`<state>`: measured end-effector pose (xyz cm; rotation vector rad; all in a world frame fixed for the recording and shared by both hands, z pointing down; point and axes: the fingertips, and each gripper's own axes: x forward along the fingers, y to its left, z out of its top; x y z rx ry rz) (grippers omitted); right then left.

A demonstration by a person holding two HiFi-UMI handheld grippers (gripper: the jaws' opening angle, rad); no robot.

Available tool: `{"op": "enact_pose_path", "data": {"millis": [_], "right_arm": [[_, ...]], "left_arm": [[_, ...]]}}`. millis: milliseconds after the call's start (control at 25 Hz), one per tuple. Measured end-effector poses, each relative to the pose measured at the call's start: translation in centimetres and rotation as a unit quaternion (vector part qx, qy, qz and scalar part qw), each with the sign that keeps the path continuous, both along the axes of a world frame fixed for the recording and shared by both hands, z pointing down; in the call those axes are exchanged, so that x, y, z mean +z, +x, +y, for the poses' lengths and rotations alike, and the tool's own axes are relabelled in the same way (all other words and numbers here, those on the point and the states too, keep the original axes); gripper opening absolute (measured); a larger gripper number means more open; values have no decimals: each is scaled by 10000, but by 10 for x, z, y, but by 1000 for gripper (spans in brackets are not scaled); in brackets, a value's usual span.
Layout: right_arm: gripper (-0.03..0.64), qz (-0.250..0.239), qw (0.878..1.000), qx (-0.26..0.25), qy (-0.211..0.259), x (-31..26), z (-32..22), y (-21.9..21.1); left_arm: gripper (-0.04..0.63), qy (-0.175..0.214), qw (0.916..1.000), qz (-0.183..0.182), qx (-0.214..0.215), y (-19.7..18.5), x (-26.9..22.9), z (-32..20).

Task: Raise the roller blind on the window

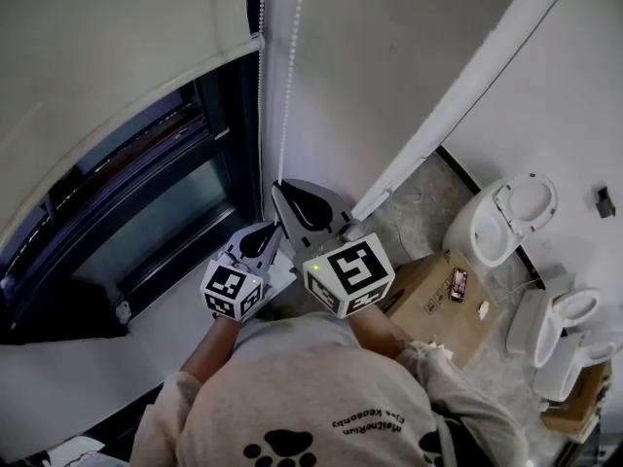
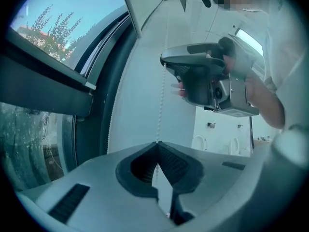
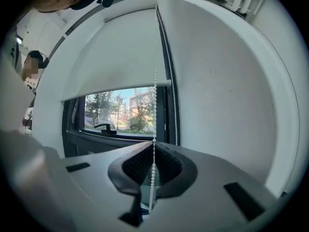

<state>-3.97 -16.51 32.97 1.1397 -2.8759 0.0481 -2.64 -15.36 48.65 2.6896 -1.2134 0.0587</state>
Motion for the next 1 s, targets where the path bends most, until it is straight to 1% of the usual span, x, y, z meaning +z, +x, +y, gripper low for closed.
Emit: {"op": "enact_pose_path", "data": {"millis": [320, 440, 560, 760, 920, 1000], "right_arm": [[12, 109, 9999, 117, -17, 24, 0, -2], [12, 156, 9997, 94, -172, 38, 0, -3], [12, 221, 9990, 73, -385, 57, 2, -5], [12, 449, 9971, 50, -615, 92, 9, -9], [12, 485, 9964, 71, -690, 106, 11, -10], [11, 457, 9966, 87, -681, 108, 10, -10]], "left_arm": [[9, -86, 9998, -194, -32, -3, 23, 0], [9, -183, 9994, -282, -20, -4, 35, 1], [9, -370, 9986, -383, -15, -6, 54, 4], [9, -595, 9961, -655, 5, -11, 88, 13], [9, -677, 9950, -738, -46, -14, 101, 17], [9, -676, 9953, -688, -50, -15, 103, 17]]}}
